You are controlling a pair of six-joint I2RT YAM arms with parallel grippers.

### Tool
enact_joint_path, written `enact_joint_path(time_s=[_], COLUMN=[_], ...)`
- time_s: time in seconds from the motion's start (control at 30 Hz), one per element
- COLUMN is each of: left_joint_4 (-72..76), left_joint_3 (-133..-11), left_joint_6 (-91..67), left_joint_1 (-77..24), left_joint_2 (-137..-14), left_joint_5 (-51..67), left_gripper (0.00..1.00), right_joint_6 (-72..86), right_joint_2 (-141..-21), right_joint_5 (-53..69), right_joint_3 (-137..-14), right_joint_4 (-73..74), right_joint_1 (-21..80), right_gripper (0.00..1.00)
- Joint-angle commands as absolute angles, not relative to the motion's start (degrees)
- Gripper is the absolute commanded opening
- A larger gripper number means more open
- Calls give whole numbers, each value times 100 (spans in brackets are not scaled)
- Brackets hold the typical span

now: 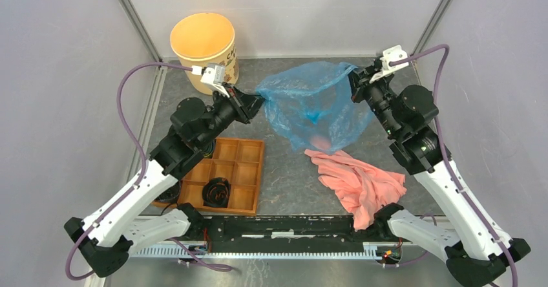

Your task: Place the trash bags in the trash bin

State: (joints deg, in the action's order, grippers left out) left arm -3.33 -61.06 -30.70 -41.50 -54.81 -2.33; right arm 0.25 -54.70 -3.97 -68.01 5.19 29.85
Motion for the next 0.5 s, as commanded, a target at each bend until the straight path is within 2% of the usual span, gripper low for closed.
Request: enact_joint_path(time_s=[0.0,0.03,0.1,0.13,0.2,0.27,0.47], left_joint_4=[-943,-1091,-1599,-1839,-2359,-2730,-2872], left_joint_3=[-6214,-6303,-6565,-6788,-7177,-7579,-8788], left_joint_6=[-3123,-3049,-2832,-2721,-2530,-2219,-1530], left_joint_1=[-4148,-4148,-4148,-4148,-4136,-4093,-3721], left_joint_2=[-5704,-5735,-5772,-5774,-5802,-5940,-6952], left_joint_5=[319,302,88,-238,-1115,-1999,-3506], left_gripper=[28,39,69,81,94,100,100], right_joint_6=[241,250,246,212,184,188,299], right_joint_2=[-5368,-5293,-5106,-4972,-4767,-4598,-4237], right_joint_5=[-1504,-1731,-2063,-2175,-2284,-2254,-1596], right_joint_3=[-6537,-6487,-6358,-6253,-6037,-5864,-5408], right_joint_4=[577,576,524,457,356,332,283], right_joint_1=[2985,2984,2983,2979,2985,2982,2985], right_gripper=[1,1,1,1,1,1,1])
